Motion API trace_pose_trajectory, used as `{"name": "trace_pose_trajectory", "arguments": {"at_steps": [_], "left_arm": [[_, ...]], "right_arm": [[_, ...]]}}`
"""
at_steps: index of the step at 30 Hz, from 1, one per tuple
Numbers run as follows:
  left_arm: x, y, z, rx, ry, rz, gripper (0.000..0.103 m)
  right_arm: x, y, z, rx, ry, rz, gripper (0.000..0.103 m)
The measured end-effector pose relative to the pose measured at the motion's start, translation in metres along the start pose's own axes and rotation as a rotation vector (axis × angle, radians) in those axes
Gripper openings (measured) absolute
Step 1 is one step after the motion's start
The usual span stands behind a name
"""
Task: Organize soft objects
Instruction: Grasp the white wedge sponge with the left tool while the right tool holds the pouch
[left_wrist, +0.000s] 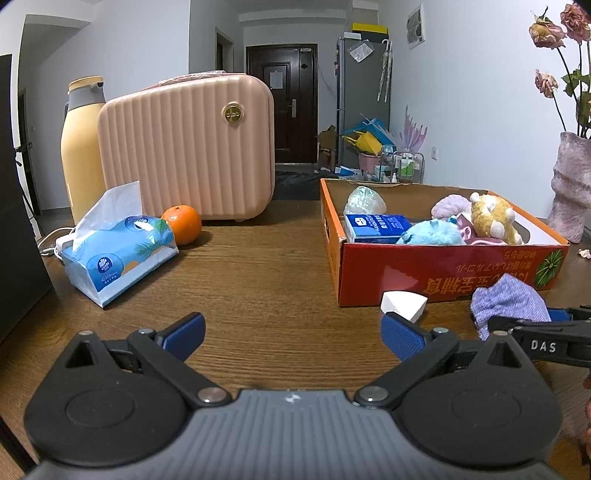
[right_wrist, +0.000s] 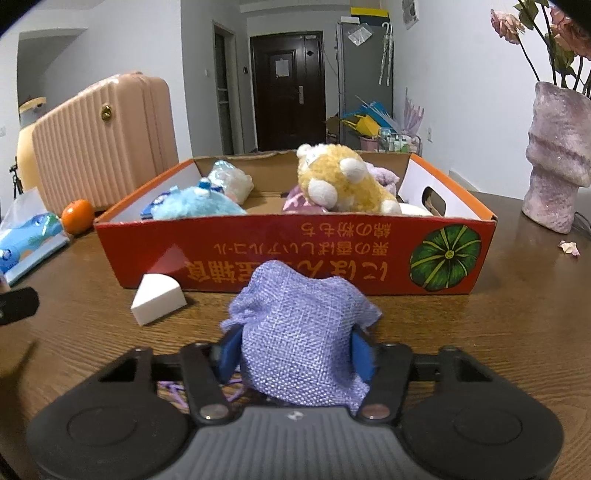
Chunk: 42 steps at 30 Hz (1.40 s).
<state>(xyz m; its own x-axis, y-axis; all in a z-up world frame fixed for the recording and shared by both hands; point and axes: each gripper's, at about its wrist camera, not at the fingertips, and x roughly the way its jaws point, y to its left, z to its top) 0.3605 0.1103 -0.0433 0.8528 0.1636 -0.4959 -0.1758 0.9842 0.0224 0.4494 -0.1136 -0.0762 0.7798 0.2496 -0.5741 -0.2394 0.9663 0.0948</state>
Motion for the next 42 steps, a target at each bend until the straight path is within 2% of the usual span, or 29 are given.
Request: {"name": "trace_pose_trajectory", "arguments": {"at_steps": [4, 12, 27, 42], "left_arm": [[0.002, 0.001, 0.000, -0.006, 0.005, 0.005, 0.103], [0.008, -0.001, 0.000, 0.000, 0.019, 0.018, 0.103], [0.032, -0.032, 0.009, -0.010, 0.056, 0.010, 0.103], [0.069, -0.070, 0.018, -0.007, 0.129, -0.016, 0.103]], "right_arm": [[-0.008, -0.004, 0.001, 0.023, -0.037, 0.026, 0.045], [-0.022, -0.023, 0.005, 0.037, -0.104, 0.047, 0.044], [-0.034, -0.082, 0.008, 0.067, -0.163, 0.007, 0.044], [-0.043, -0.128, 0.009, 0.057, -0.211, -0.048, 0.044]]}}
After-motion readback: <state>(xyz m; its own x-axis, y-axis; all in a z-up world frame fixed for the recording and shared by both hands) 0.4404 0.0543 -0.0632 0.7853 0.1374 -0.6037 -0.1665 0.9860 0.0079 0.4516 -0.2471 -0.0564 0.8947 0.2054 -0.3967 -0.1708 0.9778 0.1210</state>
